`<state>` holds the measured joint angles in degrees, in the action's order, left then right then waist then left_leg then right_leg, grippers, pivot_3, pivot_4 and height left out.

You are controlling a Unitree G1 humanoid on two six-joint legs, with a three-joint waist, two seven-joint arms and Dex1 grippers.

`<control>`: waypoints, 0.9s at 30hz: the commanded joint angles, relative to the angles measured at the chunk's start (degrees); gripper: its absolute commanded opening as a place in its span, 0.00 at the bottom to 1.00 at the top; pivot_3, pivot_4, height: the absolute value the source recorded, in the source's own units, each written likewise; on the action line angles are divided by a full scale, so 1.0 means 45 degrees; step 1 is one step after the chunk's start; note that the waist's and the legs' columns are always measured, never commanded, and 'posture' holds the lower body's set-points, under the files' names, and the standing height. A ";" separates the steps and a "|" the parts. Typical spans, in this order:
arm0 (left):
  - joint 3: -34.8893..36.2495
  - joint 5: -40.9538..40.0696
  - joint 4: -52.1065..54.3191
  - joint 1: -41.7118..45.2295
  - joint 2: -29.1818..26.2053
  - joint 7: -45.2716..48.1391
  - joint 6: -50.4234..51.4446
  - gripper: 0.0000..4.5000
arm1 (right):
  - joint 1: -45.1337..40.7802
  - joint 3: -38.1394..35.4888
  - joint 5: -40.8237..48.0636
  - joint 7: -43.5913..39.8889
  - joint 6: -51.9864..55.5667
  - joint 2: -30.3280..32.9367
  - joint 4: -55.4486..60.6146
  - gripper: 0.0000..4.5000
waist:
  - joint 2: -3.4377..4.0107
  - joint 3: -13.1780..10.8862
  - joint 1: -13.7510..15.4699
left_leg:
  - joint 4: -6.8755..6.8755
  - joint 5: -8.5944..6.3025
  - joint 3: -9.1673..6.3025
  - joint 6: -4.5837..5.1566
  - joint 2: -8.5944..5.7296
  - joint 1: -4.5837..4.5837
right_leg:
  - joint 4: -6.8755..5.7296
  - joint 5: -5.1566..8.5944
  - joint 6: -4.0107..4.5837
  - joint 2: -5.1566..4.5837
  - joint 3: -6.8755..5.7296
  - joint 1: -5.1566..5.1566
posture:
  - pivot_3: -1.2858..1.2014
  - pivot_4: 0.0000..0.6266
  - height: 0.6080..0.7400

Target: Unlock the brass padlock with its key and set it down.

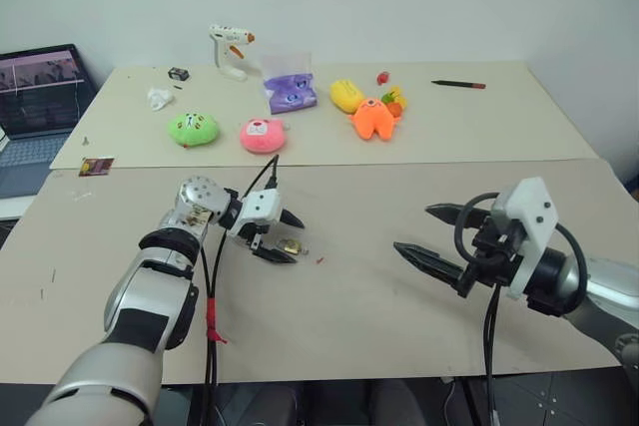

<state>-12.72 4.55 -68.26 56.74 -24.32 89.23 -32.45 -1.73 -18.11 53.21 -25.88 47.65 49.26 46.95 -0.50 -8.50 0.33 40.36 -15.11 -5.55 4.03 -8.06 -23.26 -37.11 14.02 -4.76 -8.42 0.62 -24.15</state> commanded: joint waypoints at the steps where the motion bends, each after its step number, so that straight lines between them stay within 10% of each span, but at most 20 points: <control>1: -0.0395 0.0690 -0.0343 -0.0034 -0.0417 0.0163 -0.0312 0.77 | -0.0008 -0.0387 0.0267 0.0132 -0.0088 0.0091 0.0516 1.00 | 0.0000 0.0000 -0.0033 | 0.0000 0.0000 -0.0001 0.0000 0.0000 0.0002 | -0.0001 0.0000 0.0000 0.0001 0.0002 0.0000 | 0.52 0.24 1.00; 10: -0.0416 0.0794 -0.0636 0.0159 -0.0780 0.0296 -0.0311 0.18 | -0.0061 -0.0294 0.0235 0.0122 -0.0171 0.0136 0.0412 1.00 | -0.0003 0.0005 -0.0120 | 0.0000 -0.0039 0.0000 0.0067 0.0001 0.0045 | -0.0011 -0.0001 -0.0002 0.0008 0.0005 0.0021 | 0.52 0.24 1.00; 18: 0.0392 -0.0360 -0.0310 0.0350 -0.0287 0.0601 0.1643 0.18 | -0.0229 0.0083 0.0021 -0.0146 -0.0150 0.0312 0.0281 1.00 | -0.0004 0.0005 -0.0171 | 0.0000 -0.0037 0.0000 0.0063 0.0001 0.0038 | -0.0013 -0.0002 -0.0004 0.0009 0.0005 0.0017 | 0.52 0.24 1.00; 23: -0.0701 -0.4184 0.3189 -0.0348 -0.0360 0.0727 0.8455 0.18 | -0.0465 0.1130 -0.1130 -0.0924 -0.0432 0.0939 -0.0144 1.00 | -0.0010 0.0000 -0.0202 | 0.0035 -0.0032 -0.0002 0.0058 -0.0004 -0.0021 | -0.0026 -0.0002 -0.0009 0.0017 -0.0010 -0.0019 | 0.52 0.24 1.00; 27: -0.3740 -0.8321 0.8633 -0.1652 -0.3087 0.0727 1.3841 0.18 | -0.0634 0.1958 -0.1966 -0.2339 -0.0740 0.1773 -0.0545 1.00 | -0.0013 -0.0002 -0.0497 | 0.0086 -0.0040 0.0000 0.0063 -0.0005 -0.0016 | -0.0163 -0.0002 -0.0010 0.0023 0.0023 -0.0034 | 0.52 0.24 1.00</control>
<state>-24.93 -23.81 -39.07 49.75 -33.49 92.14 19.75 -3.81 -9.74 45.19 -33.25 46.17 56.33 43.91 -0.56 -8.51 -1.90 40.73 -15.30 -5.54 4.32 -8.08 -23.35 -37.85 14.02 -4.80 -8.32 0.74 -24.33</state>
